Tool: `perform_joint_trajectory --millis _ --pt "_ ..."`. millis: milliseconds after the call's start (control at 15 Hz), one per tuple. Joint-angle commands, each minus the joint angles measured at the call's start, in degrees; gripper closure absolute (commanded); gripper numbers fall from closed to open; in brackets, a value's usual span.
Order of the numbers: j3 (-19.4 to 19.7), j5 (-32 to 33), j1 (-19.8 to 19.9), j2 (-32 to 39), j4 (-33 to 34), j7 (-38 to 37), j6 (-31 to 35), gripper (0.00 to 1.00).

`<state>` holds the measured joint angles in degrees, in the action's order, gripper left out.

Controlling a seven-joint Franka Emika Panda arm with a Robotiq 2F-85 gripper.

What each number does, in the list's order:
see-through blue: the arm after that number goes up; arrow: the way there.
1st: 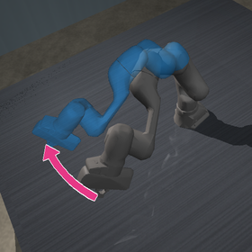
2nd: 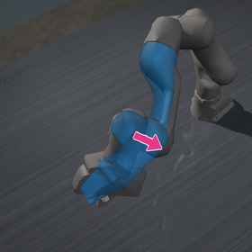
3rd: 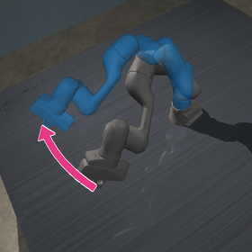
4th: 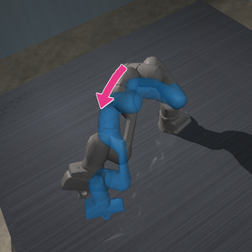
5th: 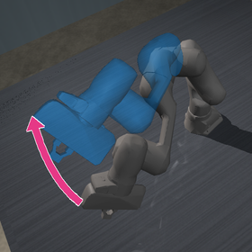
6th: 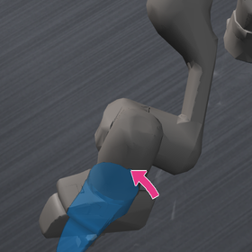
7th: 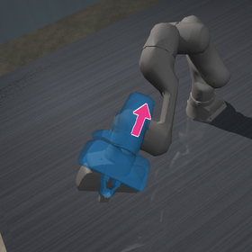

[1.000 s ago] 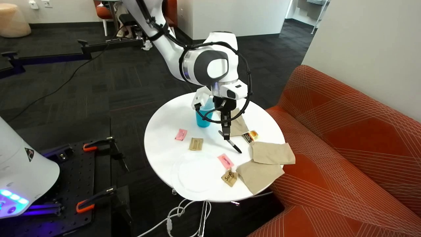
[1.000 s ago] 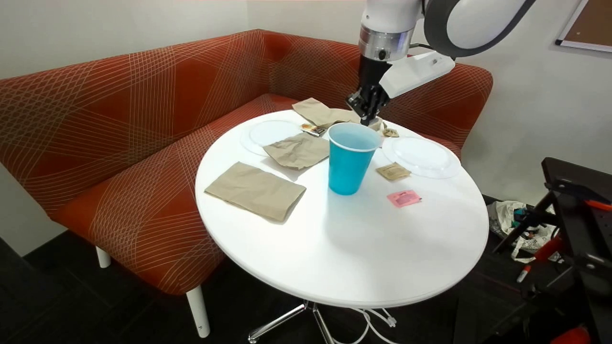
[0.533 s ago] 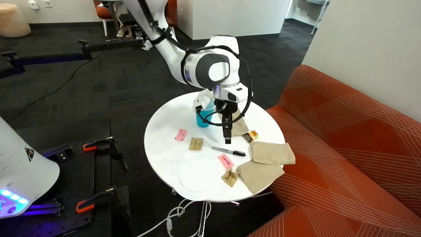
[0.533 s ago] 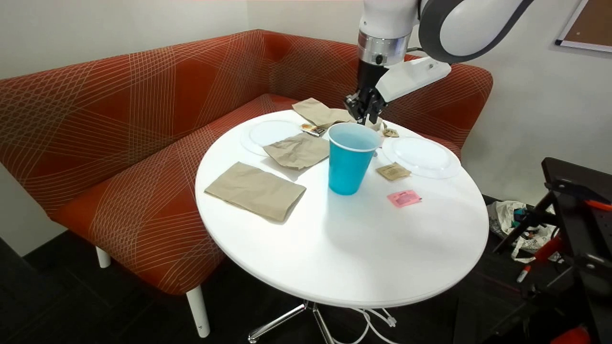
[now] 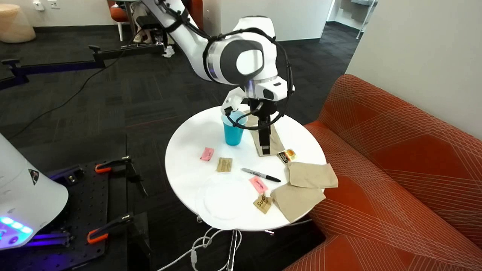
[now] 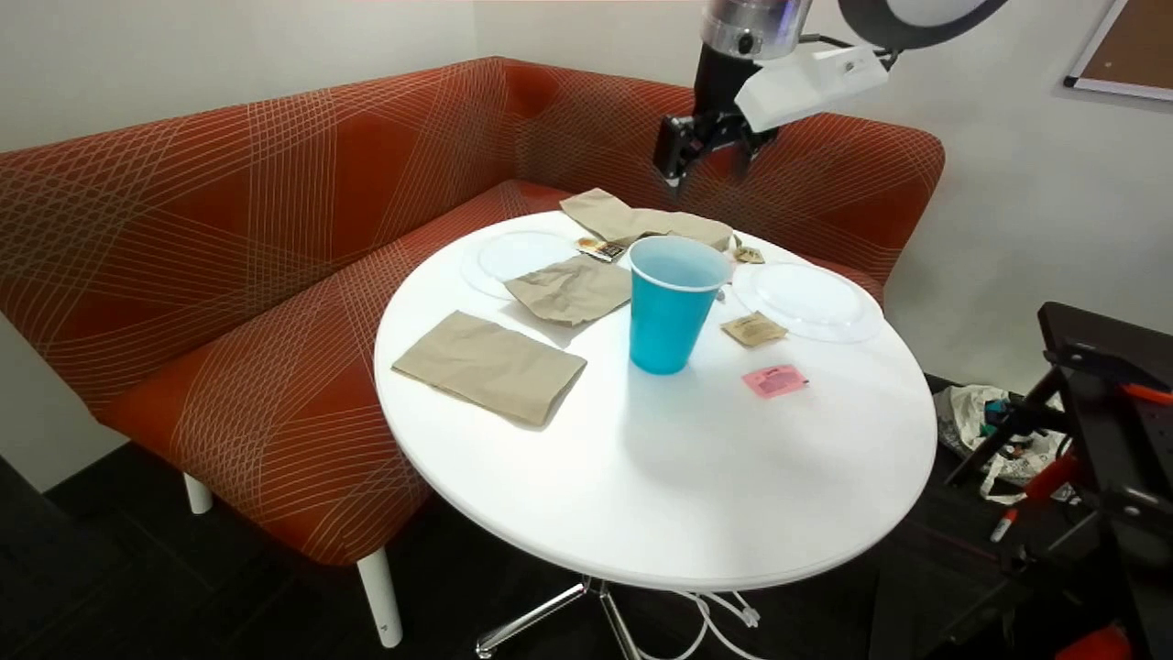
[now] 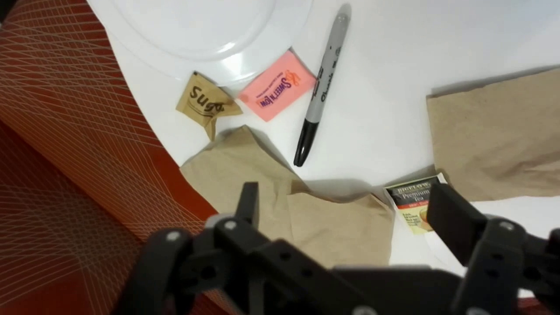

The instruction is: Remove the marker from the cup and place it on the table

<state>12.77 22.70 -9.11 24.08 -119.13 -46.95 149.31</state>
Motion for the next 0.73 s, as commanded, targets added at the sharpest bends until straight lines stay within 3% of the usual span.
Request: perform_joint_trajectory --millis 0,400,467,667 --pt "-1.07 -1.11 0.24 -10.08 -6.42 3.12 -2.59 0.00" --pt "-4.92 -2.12 2.34 -18.54 -9.75 5.39 -6.06 0.00" --pt "-4.72 -0.09 2.51 -15.15 -7.51 2.62 -4.56 0.00" --pt "-5.84 -0.72 3.07 -17.10 -8.49 3.17 -5.12 0.00"
